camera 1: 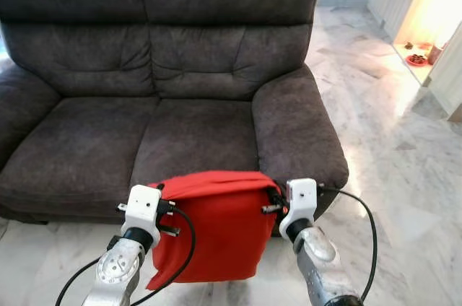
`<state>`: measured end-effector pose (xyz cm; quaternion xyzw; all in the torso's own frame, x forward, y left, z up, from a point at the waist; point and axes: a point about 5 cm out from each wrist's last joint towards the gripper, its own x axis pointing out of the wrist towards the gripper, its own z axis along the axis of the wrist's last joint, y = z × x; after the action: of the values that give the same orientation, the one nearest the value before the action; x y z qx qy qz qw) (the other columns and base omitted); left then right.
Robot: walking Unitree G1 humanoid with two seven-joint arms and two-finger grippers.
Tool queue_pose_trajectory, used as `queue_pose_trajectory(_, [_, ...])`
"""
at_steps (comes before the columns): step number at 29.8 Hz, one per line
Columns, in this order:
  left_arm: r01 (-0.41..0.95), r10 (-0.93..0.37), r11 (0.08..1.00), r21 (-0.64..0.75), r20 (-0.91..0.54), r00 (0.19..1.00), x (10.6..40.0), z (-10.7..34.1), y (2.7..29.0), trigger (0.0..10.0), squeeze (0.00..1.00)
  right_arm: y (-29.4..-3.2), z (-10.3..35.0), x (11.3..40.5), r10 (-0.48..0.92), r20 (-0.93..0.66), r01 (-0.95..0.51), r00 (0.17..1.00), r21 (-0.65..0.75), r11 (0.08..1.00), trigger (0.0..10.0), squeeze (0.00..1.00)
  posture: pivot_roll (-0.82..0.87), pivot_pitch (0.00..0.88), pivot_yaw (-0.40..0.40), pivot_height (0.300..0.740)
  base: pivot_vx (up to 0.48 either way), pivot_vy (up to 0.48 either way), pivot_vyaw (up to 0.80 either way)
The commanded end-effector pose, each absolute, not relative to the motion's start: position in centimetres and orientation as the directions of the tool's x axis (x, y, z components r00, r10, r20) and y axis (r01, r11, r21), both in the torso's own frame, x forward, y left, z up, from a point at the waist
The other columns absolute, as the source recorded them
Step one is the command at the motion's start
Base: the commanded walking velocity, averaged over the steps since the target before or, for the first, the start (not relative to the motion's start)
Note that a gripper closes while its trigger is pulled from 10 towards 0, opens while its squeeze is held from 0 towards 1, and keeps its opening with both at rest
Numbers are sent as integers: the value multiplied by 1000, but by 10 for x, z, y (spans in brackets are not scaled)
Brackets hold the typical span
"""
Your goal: Move the pillow to the sofa from floor
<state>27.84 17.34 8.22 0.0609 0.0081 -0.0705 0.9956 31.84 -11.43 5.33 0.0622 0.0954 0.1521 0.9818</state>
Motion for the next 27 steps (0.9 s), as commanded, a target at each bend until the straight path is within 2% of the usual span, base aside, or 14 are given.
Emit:
queue_pose_trajectory(1, [40, -49, 990, 134, 59, 997, 280, 99, 198, 10000, 0, -131, 67, 327, 223, -104, -204, 969, 166, 965, 10000, 0, 74, 109, 5, 740, 0, 0, 0])
queue_pose_trajectory(12, [20, -30, 991, 133, 70, 997, 277, 101, 202, 10000, 0, -127, 70, 327, 236, -93, -216, 967, 181, 959, 10000, 0, 76, 108, 4, 740, 0, 0, 0])
queue_pose_trajectory(27, [8, -21, 989, 146, 89, 996, 280, 109, 209, 10000, 0, -123, 85, 333, 222, -40, -209, 974, 202, 957, 10000, 0, 74, 107, 3, 740, 278, 0, 0])
